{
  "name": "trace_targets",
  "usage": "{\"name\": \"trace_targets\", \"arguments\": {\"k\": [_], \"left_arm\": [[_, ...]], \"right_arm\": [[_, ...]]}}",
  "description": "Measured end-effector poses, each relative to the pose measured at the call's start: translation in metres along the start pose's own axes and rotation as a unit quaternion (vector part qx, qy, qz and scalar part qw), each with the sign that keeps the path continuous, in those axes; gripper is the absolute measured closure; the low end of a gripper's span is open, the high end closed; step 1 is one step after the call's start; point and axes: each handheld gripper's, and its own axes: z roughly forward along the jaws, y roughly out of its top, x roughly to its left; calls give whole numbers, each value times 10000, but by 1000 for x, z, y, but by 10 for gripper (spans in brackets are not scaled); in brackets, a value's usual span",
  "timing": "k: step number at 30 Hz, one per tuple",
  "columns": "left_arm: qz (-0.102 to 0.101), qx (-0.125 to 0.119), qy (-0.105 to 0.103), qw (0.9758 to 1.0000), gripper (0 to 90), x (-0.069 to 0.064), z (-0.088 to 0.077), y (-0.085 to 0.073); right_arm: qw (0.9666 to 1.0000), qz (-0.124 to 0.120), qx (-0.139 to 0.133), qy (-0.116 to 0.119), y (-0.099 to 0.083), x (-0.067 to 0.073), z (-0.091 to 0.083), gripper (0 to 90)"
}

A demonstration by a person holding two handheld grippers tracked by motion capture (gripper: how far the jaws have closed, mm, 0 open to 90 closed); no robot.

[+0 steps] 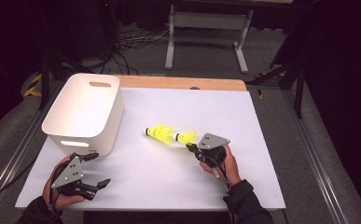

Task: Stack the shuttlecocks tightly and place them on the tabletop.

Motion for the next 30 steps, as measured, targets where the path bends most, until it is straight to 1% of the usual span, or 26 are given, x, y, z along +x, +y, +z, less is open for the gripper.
{"name": "trace_targets", "arguments": {"k": [8, 11, 15, 17, 25, 30], "left_arm": [[4, -6, -7, 10000, 67, 0, -1, 0], [7, -3, -10, 10000, 67, 0, -1, 0], [10, -1, -20, 10000, 67, 0, -1, 0], [8, 1, -18, 10000, 67, 0, -1, 0], [28, 4, -33, 10000, 71, 0, -1, 0], [25, -4, -43, 10000, 71, 0, -1, -1]], "right_arm": [[9999, -61, 98, 57, 6, 3, 15, 897], [9999, -26, 118, 51, 8, 1, 20, 896], [9998, 86, 135, 124, 11, 1, 27, 895], [9997, 71, 180, 136, 13, 2, 31, 895], [9996, 106, 164, 202, 19, 3, 42, 893], [9995, 86, 168, 233, 24, 6, 49, 892]]}}
